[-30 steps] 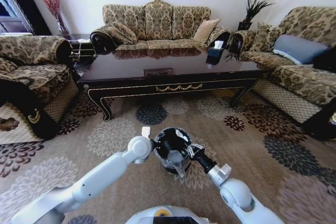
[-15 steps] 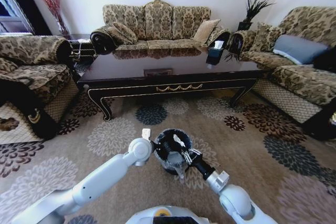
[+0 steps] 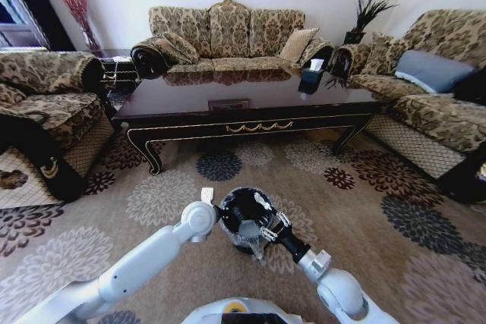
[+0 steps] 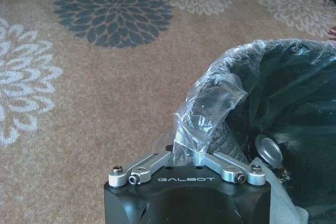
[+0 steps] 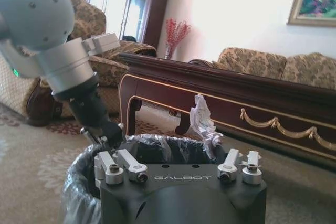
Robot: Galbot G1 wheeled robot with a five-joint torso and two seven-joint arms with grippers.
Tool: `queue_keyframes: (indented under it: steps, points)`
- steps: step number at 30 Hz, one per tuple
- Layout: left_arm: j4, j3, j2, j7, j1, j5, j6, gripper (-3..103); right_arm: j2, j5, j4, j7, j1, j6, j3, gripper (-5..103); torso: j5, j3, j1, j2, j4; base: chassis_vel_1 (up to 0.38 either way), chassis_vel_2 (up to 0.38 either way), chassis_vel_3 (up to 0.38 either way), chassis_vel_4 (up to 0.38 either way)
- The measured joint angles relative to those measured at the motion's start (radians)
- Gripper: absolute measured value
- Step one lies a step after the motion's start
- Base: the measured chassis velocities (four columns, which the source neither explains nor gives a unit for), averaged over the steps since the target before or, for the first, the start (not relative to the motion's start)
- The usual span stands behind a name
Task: Move to the front of the table and pick up the trash from the floor, then place it into the trash bin.
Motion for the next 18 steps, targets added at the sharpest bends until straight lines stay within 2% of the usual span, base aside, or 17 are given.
queue_keyframes:
  steps: [1,3,4,6,7,12,15,16,18]
  points:
    - [-0.001,0.000,0.000,0.000,0.001,0.000,0.000,0,-0.001,-0.029,-0.002,-0.006,0.001,0.011,0.003,85,0.0000,0.000,0.000,0.000,0.0000,0.000,0.000,0.000,0.000]
    - [-0.001,0.000,-0.001,0.000,0.001,0.000,0.000,0,-0.003,-0.044,-0.001,-0.009,0.001,0.016,0.004,85,0.0000,0.000,0.000,0.000,0.0000,0.000,0.000,0.000,0.000]
    - [-0.001,0.004,-0.005,0.000,0.001,0.004,0.000,0,-0.007,-0.055,0.006,-0.016,-0.005,0.017,0.002,96,0.0000,0.000,0.000,0.000,0.0000,0.000,0.000,0.000,0.000]
    - [0.000,0.012,-0.013,-0.001,0.000,0.008,0.000,0,-0.010,-0.094,0.023,0.047,-0.013,-0.010,-0.012,99,-0.0001,0.000,0.000,0.000,-0.0001,0.000,0.000,0.000,0.000]
    - [0.002,0.017,-0.020,-0.002,0.000,0.009,0.001,0,-0.004,-0.162,0.026,0.101,-0.013,-0.034,-0.011,100,-0.0001,0.000,0.000,0.000,-0.0002,0.000,0.000,0.000,0.000]
    - [0.005,0.022,-0.031,-0.007,-0.002,0.010,0.001,0,0.000,-0.221,0.043,0.114,-0.027,-0.049,-0.001,100,0.0000,0.000,0.000,0.000,-0.0003,0.000,0.000,0.000,0.000]
    - [0.009,0.022,-0.031,-0.008,-0.002,0.011,0.002,0,0.008,-0.297,0.090,0.060,-0.051,-0.063,0.046,100,0.0000,0.000,0.000,0.000,-0.0002,0.000,0.000,0.000,0.000]
    - [0.013,0.021,-0.030,-0.008,-0.003,0.011,0.002,0,0.013,-0.364,0.103,0.011,-0.050,-0.040,0.078,100,-0.0003,0.000,0.000,0.000,0.0000,0.000,0.000,0.000,0.000]
    - [0.014,0.020,-0.031,-0.008,-0.004,0.011,0.002,0,0.009,-0.345,0.117,-0.013,-0.056,-0.046,0.084,100,0.0001,0.000,0.000,0.000,0.0003,0.000,0.000,0.000,0.000]
